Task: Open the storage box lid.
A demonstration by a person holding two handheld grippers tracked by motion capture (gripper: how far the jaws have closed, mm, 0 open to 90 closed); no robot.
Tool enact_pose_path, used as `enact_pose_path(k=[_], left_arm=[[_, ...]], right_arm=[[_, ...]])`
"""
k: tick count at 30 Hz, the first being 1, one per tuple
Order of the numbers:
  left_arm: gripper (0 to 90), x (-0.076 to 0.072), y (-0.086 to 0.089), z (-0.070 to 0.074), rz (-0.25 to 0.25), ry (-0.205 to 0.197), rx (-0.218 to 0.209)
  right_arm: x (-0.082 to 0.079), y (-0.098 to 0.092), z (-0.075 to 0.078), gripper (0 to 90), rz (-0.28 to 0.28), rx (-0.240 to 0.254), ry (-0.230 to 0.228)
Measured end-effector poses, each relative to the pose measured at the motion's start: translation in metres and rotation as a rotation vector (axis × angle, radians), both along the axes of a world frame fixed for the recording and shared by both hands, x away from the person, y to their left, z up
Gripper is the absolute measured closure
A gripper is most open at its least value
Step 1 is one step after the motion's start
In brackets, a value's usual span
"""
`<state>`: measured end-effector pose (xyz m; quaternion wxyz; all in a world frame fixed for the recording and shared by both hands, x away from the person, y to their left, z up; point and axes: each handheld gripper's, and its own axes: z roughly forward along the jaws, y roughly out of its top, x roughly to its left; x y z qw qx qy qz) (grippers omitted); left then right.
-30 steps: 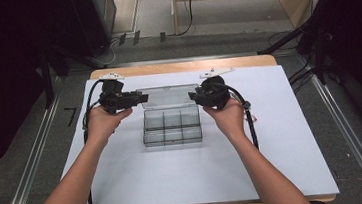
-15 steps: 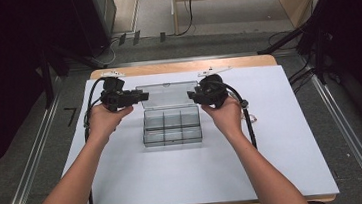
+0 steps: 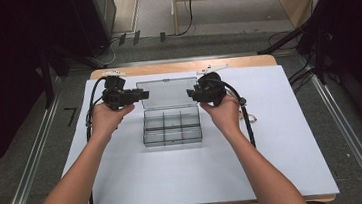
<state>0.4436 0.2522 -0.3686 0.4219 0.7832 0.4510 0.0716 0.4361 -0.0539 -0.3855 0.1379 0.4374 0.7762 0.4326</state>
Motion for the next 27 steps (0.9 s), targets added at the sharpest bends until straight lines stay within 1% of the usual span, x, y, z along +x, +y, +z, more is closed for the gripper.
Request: enact_pose_path(k=[2,8,14,21,24,27], left_arm=[[63.6,0.001,0.0,-0.001,0.006,0.005,-0.004],[63.8,0.006,-0.003,-0.002,0.018,0.027,0.012],[62.9,0.009,-0.006,-0.002,0.035,0.034,0.024],[61.0,0.011,-0.009,-0.004,0.054,0.036,0.029],[59.6,0.012,-0.009,-0.005,0.056,0.05,0.021],[58.6,0.014,-0.009,-0.006,0.071,0.073,0.012]], right_arm=[[0.001,0.001,-0.001,64.1,-0.006,0.0,0.0],[0.005,0.003,-0.002,64.1,-0.018,-0.001,0.01],[0.008,0.003,-0.004,63.5,-0.03,0.013,0.022],[0.012,0.007,-0.006,61.2,-0.042,0.005,0.026],[0.014,0.008,-0.007,59.9,-0.047,0.007,0.035],[0.016,0.008,-0.008,58.8,-0.043,0.01,0.051]])
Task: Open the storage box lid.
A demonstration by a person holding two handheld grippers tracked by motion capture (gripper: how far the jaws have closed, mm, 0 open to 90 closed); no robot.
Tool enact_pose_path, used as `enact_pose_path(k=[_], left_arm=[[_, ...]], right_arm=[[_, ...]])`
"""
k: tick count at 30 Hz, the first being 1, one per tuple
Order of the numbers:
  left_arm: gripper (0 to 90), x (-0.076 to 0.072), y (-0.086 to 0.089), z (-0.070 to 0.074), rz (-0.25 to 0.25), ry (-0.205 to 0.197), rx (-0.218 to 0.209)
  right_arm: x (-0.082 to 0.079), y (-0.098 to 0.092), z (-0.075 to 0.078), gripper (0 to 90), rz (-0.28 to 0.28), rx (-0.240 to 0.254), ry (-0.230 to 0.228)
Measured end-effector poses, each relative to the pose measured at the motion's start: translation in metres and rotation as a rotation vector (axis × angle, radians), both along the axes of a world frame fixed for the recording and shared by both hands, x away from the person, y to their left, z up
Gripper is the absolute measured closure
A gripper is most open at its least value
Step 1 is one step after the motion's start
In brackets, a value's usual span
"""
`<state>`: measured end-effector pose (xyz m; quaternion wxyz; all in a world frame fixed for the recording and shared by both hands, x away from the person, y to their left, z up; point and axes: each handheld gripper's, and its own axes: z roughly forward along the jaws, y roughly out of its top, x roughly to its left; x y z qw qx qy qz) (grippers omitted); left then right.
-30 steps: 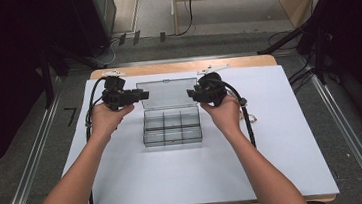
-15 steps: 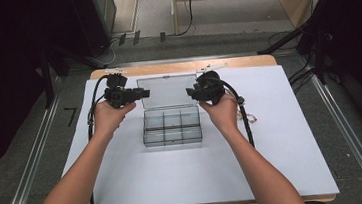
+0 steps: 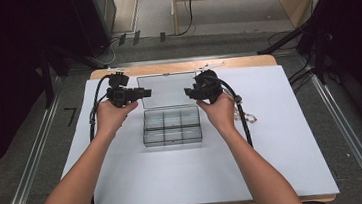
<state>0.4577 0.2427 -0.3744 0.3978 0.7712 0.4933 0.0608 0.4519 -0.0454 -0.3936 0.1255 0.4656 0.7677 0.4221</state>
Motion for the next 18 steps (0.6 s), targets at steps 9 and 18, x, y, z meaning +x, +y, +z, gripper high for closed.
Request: enact_pose_path(k=[9,18], left_arm=[[59.0,0.0028,-0.0035,-0.0021,0.013,-0.003,0.024],[57.7,0.0053,-0.0055,-0.0054,0.023,-0.004,0.023]], right_arm=[[0.0035,0.0033,-0.0016,56.9,-0.008,-0.02,0.009],[0.0073,0.0051,-0.0049,54.9,-0.012,-0.025,0.03]])
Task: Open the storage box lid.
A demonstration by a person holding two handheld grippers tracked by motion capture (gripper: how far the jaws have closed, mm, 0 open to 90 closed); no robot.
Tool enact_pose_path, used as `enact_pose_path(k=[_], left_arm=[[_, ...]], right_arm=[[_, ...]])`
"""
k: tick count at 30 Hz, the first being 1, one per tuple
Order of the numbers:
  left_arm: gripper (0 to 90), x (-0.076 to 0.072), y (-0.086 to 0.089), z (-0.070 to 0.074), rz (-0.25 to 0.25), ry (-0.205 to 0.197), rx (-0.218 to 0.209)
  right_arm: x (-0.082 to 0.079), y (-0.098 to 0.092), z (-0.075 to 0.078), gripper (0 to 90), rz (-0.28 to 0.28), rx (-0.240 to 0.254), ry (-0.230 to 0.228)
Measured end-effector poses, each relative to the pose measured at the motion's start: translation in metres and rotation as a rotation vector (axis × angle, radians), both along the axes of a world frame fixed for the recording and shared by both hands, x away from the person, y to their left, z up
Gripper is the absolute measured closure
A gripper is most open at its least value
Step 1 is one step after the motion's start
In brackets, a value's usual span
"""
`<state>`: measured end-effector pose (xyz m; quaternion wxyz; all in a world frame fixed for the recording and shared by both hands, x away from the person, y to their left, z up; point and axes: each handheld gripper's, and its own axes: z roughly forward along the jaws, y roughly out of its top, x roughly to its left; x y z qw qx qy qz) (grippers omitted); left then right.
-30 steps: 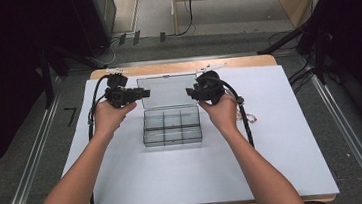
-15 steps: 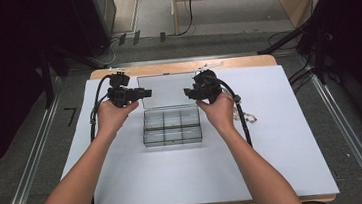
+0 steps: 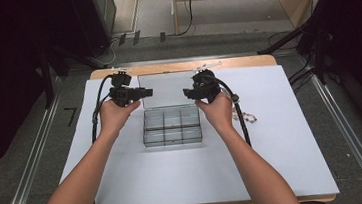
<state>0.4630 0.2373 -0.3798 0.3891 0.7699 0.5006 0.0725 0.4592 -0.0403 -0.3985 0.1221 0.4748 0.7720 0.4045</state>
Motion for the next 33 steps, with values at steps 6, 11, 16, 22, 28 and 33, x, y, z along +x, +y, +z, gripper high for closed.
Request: enact_pose_path(k=[6,11,16,22,28,33], left_arm=[[57.4,0.002,-0.001,-0.004,0.003,0.014,0.005],[56.3,0.004,-0.002,-0.007,0.005,0.024,0.004],[55.3,0.006,-0.002,-0.009,0.011,0.035,0.005],[53.8,0.009,-0.003,-0.013,0.028,0.065,0.01],[54.0,0.011,-0.005,-0.015,0.038,0.074,0.021],[53.5,0.012,-0.006,-0.016,0.034,0.082,0.035]], right_arm=[[0.002,0.002,-0.002,53.7,-0.007,-0.006,0.014],[0.005,0.003,-0.004,52.9,-0.005,-0.014,0.025],[0.007,0.004,-0.006,51.5,-0.01,-0.015,0.034],[0.01,0.005,-0.01,50.6,-0.018,-0.017,0.059],[0.012,0.007,-0.013,49.3,-0.031,-0.018,0.073],[0.014,0.007,-0.014,49.4,-0.032,-0.013,0.081]])
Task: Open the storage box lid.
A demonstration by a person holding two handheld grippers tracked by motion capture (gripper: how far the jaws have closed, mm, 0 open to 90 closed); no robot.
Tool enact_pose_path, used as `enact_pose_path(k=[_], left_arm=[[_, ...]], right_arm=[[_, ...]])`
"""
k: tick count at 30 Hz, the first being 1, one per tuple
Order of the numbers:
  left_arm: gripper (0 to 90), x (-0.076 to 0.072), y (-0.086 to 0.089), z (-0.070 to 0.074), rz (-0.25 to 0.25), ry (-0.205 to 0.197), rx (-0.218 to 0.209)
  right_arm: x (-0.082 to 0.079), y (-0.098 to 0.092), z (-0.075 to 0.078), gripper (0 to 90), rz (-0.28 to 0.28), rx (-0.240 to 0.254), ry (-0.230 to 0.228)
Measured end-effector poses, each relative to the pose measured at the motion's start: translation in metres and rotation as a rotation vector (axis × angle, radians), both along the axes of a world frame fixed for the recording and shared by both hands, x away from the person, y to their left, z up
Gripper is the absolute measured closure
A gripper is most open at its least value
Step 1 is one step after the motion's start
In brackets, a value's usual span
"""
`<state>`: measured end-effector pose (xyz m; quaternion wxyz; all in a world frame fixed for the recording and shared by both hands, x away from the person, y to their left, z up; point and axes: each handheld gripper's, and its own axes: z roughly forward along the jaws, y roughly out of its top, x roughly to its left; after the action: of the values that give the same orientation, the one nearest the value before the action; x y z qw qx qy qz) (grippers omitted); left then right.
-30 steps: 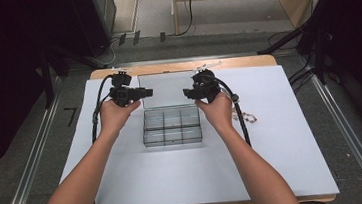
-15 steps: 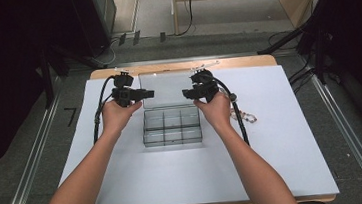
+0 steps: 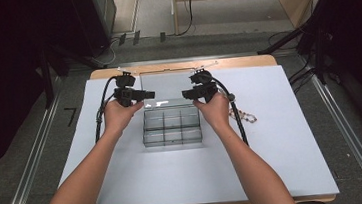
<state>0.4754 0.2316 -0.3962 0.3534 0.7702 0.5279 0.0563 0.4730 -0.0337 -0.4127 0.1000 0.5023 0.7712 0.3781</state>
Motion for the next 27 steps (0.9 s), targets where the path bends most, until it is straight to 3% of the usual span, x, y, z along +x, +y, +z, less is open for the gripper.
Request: enact_pose_path(k=[27], left_arm=[[48.9,0.006,-0.002,-0.012,0.004,0.062,0.003]], right_arm=[[0.007,0.006,-0.007,39.9,-0.007,-0.01,0.079]])
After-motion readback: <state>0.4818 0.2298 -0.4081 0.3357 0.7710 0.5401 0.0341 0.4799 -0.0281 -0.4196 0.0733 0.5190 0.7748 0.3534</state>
